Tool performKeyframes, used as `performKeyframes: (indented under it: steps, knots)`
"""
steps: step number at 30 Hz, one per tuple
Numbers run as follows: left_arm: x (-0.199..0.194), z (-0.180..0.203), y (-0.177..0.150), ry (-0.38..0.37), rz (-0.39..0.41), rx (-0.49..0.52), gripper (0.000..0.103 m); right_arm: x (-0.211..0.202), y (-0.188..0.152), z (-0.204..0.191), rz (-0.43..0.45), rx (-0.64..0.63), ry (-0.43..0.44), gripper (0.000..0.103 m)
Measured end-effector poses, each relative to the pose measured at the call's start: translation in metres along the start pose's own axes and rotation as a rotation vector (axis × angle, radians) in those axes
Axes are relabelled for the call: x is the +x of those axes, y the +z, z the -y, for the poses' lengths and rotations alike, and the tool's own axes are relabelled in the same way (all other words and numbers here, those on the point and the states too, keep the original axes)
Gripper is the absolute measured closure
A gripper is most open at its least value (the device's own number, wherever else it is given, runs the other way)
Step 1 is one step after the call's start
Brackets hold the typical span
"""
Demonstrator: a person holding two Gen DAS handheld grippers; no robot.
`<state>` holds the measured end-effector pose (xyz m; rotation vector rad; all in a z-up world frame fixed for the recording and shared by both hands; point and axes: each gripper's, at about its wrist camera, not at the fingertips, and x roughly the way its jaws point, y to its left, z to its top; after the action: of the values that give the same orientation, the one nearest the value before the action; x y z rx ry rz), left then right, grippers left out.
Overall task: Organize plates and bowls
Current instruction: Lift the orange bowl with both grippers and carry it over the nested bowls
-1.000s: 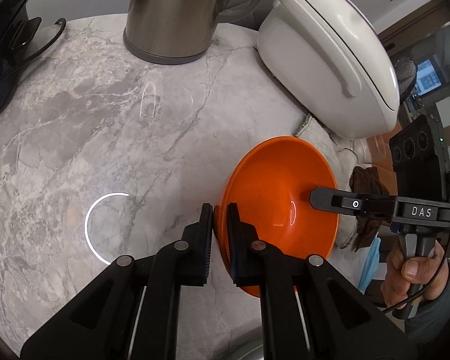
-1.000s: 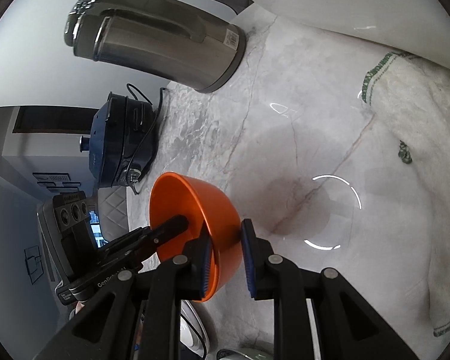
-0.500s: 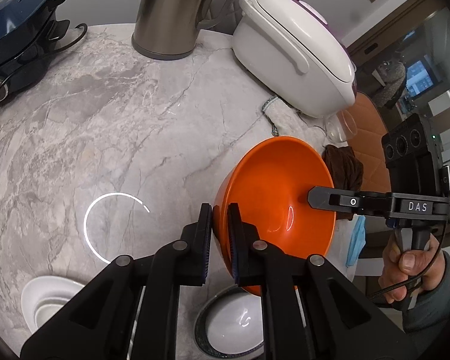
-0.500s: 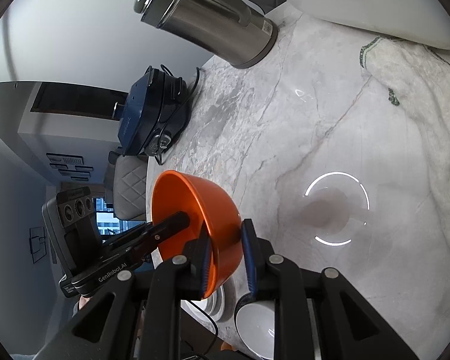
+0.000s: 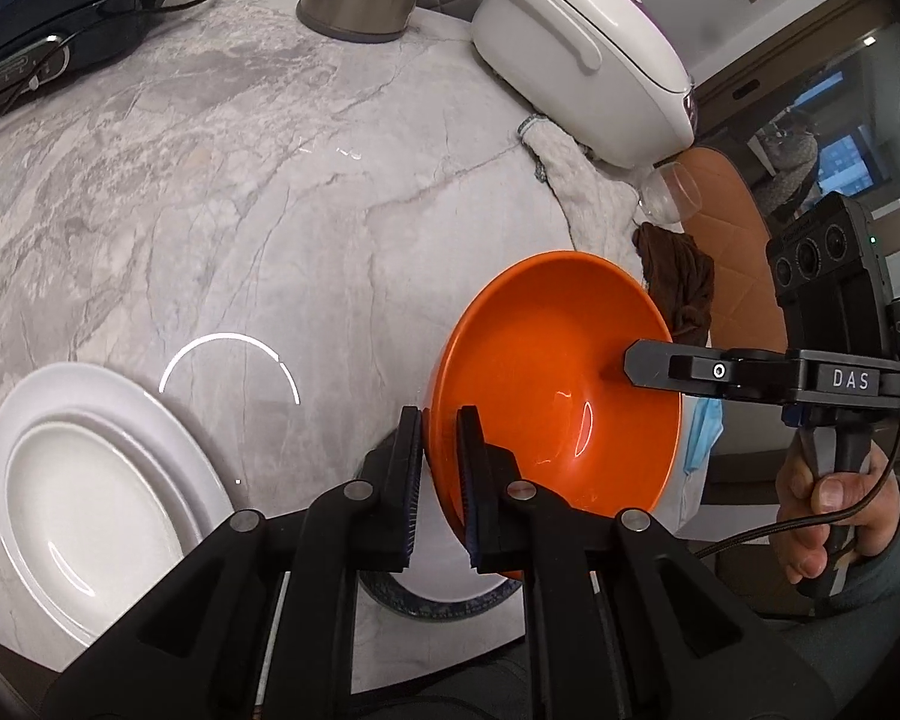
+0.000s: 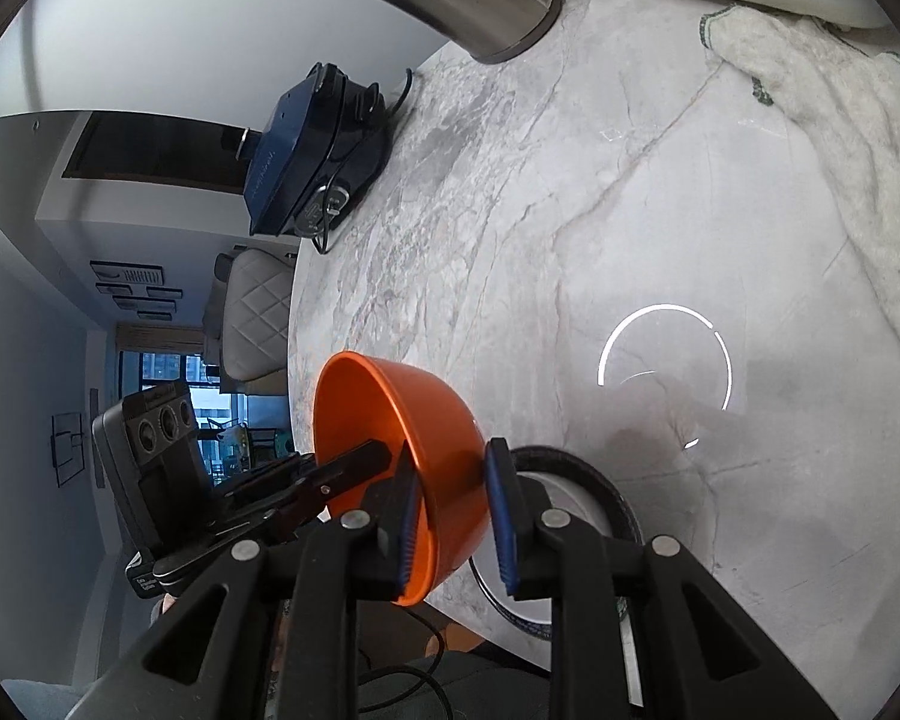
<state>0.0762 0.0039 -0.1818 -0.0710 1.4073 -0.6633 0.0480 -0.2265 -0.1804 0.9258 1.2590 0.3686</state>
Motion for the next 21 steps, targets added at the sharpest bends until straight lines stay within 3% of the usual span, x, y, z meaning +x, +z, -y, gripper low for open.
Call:
performKeyframes:
  steps: [10, 21]
  knots:
    - [0.031, -0.012, -0.062, 0.023, -0.063, -0.053, 0.093, 0.022, -0.041, 0.017, -0.08, 0.007, -0.035, 0.077]
    - [0.059, -0.014, -0.076, 0.043, -0.094, -0.059, 0.093, 0.039, -0.059, 0.04, -0.116, 0.027, -0.085, 0.078]
